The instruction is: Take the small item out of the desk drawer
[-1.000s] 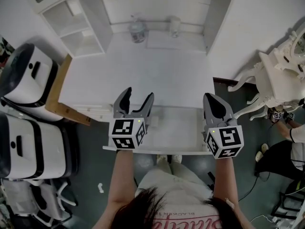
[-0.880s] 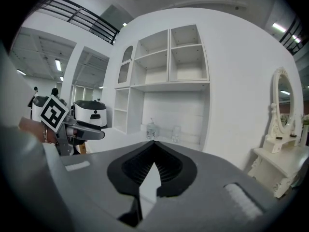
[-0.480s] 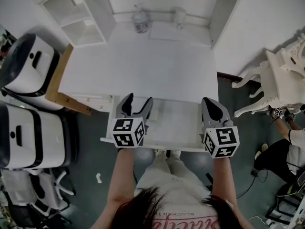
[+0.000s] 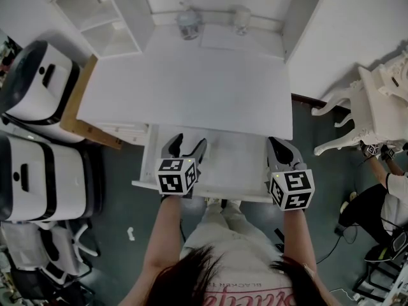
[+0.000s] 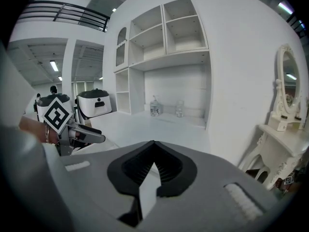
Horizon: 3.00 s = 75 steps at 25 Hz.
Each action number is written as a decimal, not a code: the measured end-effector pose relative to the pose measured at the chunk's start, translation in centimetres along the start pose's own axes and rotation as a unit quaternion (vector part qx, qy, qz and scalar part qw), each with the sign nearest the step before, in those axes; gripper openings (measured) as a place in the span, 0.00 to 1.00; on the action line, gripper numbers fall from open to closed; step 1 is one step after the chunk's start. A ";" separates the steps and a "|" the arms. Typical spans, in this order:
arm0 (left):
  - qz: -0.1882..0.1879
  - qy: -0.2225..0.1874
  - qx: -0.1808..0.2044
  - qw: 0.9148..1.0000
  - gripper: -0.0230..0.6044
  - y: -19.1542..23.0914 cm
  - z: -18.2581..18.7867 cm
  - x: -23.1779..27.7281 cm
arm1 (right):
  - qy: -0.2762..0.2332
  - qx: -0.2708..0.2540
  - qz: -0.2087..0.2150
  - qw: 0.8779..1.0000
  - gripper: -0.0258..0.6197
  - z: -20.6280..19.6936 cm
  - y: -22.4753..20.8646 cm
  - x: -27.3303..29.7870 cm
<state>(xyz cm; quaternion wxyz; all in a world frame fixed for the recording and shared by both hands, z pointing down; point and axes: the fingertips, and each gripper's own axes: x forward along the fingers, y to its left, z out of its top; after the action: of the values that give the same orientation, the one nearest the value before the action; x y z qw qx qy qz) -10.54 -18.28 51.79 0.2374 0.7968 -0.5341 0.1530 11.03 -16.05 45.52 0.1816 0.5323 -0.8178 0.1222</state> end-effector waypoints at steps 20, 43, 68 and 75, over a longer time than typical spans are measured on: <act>-0.010 0.157 -0.022 0.987 0.53 0.4 -9.1 6.7 | 0.054 0.013 0.001 0.998 0.04 -3.6 -1.4 1.1; 0.005 0.288 -0.032 0.957 0.49 1.6 -17.2 11.8 | 0.083 0.028 -0.013 0.996 0.04 -5.2 -2.4 1.1; 0.068 0.322 0.001 0.944 0.33 3.9 -17.7 11.7 | 0.082 0.029 -0.006 0.996 0.04 -4.6 -2.9 1.9; 0.069 0.308 -0.002 0.949 0.33 4.0 -16.0 10.9 | 0.076 0.018 0.005 0.997 0.04 -3.7 -2.4 2.1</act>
<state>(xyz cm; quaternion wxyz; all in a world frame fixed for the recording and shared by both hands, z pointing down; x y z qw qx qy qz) -9.91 -19.34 71.51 0.3811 0.6713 -0.4892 0.4060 13.01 -17.32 49.78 0.2333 0.5205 -0.8019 0.1780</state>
